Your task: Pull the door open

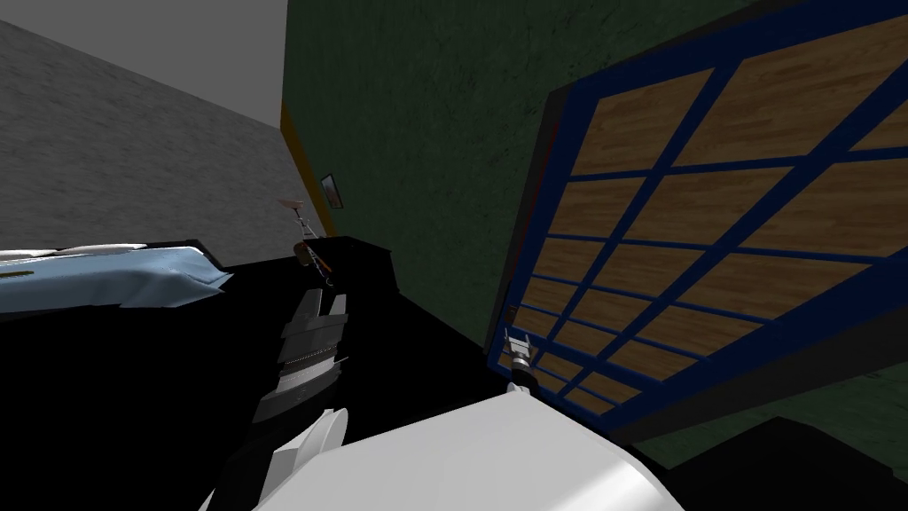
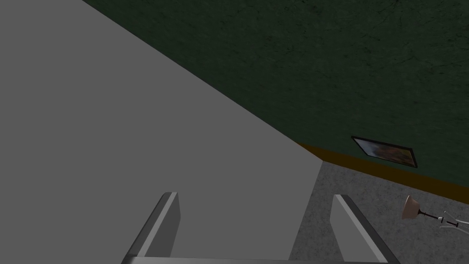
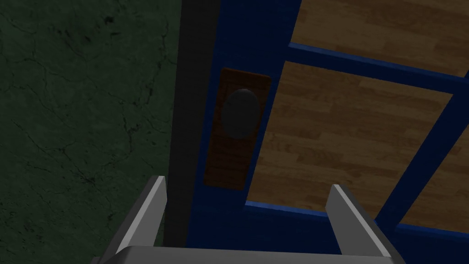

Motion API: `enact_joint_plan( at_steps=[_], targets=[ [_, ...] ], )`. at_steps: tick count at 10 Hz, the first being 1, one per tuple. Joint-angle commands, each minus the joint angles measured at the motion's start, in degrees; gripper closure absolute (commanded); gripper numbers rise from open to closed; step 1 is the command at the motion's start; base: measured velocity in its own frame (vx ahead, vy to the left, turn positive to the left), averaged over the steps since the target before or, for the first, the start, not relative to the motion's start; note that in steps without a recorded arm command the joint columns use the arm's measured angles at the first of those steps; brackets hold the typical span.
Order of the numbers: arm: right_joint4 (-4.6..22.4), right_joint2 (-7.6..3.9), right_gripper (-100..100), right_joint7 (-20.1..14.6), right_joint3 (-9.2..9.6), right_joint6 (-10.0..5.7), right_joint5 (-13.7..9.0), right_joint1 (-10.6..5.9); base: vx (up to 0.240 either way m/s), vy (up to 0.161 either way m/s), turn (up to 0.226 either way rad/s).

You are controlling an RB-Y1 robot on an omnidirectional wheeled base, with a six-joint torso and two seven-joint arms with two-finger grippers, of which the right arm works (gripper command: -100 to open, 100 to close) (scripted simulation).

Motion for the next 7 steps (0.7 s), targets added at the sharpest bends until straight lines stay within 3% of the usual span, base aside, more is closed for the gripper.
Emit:
enact_joint_plan(
  at_steps=[1, 4, 5, 7],
  targets=[
    [0.0, 0.04, -100, -2.7, 0.43, -0.08, -0.8, -0.13, -0.042, 0.009, 0.018],
    [-0.1, 0.1, -100, -5.8, 1.0, -0.17, -1.8, -0.28, -0.035, 0.01, 0.012],
    [-0.1, 0.09, -100, -5.0, 0.87, -0.13, -1.6, -0.23, -0.013, 0.002, 0.002],
    [0.7, -1.29, -100, -7.1, 1.09, -0.56, -1.5, 0.32, 0.151, -0.012, 0.002]
  ],
)
